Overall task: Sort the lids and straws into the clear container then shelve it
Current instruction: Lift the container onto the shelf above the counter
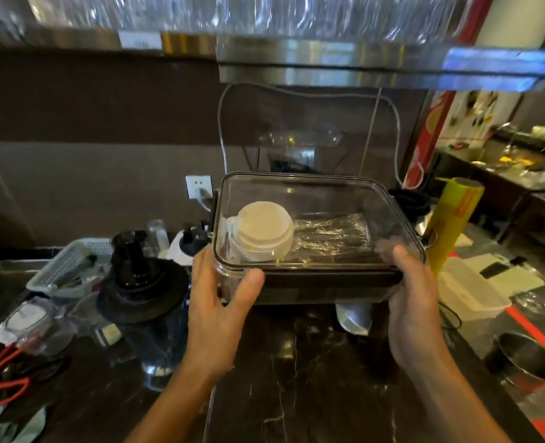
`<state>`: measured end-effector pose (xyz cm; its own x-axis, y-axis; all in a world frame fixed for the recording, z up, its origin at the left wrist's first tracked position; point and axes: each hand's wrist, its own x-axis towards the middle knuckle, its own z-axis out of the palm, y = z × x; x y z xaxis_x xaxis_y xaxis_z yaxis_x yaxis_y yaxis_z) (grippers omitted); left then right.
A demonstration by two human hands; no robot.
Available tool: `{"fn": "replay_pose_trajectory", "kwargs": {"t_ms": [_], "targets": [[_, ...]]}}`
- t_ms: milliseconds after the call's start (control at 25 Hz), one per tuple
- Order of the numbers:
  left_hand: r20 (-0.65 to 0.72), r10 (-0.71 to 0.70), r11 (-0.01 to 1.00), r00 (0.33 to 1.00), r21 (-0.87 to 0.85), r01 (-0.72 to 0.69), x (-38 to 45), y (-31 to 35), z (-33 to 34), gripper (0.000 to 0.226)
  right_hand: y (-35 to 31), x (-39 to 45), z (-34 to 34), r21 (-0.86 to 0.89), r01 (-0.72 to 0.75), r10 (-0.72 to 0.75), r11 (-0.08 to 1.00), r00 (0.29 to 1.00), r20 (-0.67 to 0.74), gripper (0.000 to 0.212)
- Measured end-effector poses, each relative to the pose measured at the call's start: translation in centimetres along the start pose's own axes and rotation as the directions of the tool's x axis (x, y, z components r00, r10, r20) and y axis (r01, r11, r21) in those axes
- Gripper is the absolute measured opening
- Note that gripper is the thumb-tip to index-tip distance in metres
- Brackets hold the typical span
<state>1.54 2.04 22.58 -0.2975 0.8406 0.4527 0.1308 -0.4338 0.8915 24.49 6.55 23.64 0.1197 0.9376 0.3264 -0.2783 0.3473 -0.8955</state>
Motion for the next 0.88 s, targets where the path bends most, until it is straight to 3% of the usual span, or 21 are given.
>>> {"fn": "replay_pose_trajectory", "kwargs": {"t_ms": [160, 320, 440, 560, 760, 880], "targets": [[0.057, 0.086, 0.994, 0.995, 0.065, -0.089, 1.5, 3.2, 0.3, 0.061, -3.8, 1.6, 0.6, 0.019, 0.094, -0.094, 0.995, 0.995, 0.023, 0.063], [0.029, 0.144, 0.986, 0.989, 0.078, -0.145, 3.2, 4.9, 0.5, 0.066, -6.8, 2.3, 1.6, -0.006, 0.201, -0.201, 0.979, 0.979, 0.013, 0.078], [-0.003, 0.201, 0.976, 0.980, 0.086, -0.200, 4.1, 6.4, 0.8, 0.065, -8.1, 2.6, 1.6, -0.043, 0.282, -0.279, 0.959, 0.958, 0.064, 0.067], [-0.029, 0.242, 0.968, 0.970, 0.078, -0.239, 4.8, 8.4, 1.3, 0.062, -9.2, 2.6, 0.9, -0.078, 0.285, -0.278, 0.955, 0.956, 0.089, 0.059], [-0.073, 0.323, 0.944, 0.943, 0.098, -0.316, 5.8, 11.5, 2.9, 0.063, -12.1, 3.0, -0.1, -0.147, 0.297, -0.283, 0.943, 0.953, 0.110, 0.078], [-0.080, 0.361, 0.930, 0.929, 0.109, -0.351, 6.6, 13.0, 4.1, 0.058, -14.5, 3.6, -0.9, -0.206, 0.367, -0.351, 0.907, 0.930, 0.114, 0.067]]}}
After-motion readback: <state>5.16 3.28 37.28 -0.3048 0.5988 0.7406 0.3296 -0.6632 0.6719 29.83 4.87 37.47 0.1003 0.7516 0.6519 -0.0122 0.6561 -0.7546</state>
